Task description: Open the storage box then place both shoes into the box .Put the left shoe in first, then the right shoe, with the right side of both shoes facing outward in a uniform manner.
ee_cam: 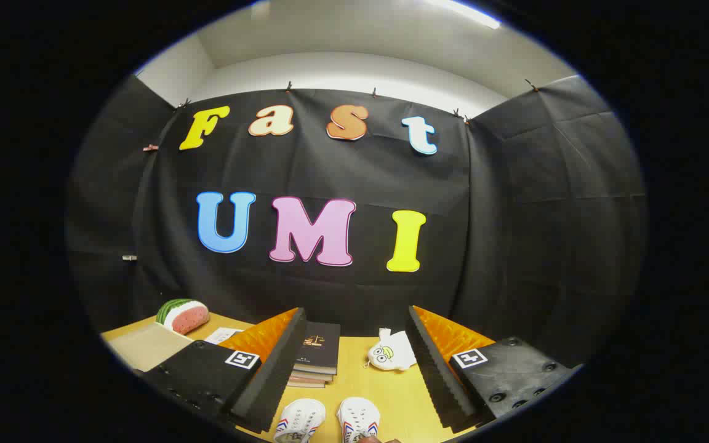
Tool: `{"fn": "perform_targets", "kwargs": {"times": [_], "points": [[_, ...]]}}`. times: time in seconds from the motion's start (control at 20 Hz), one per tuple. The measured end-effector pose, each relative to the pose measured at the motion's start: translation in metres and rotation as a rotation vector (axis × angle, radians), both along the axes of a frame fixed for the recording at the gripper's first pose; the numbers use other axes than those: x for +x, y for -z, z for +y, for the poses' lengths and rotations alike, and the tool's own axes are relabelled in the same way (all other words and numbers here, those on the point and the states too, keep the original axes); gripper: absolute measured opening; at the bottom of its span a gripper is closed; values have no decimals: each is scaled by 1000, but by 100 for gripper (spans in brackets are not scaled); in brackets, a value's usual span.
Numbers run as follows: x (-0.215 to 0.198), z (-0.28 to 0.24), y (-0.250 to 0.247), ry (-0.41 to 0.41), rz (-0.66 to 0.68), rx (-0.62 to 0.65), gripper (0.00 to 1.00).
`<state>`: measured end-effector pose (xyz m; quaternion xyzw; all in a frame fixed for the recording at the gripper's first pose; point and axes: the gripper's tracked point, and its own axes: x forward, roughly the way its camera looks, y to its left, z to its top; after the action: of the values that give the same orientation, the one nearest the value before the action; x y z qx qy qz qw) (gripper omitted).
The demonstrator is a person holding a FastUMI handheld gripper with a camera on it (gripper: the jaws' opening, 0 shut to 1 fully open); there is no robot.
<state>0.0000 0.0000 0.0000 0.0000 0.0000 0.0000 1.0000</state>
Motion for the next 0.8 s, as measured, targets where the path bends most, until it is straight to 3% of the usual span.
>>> {"fn": "perform_targets", "kwargs": {"times": [0.8], "points": [[5, 93, 18, -37, 88, 34, 98]]}}
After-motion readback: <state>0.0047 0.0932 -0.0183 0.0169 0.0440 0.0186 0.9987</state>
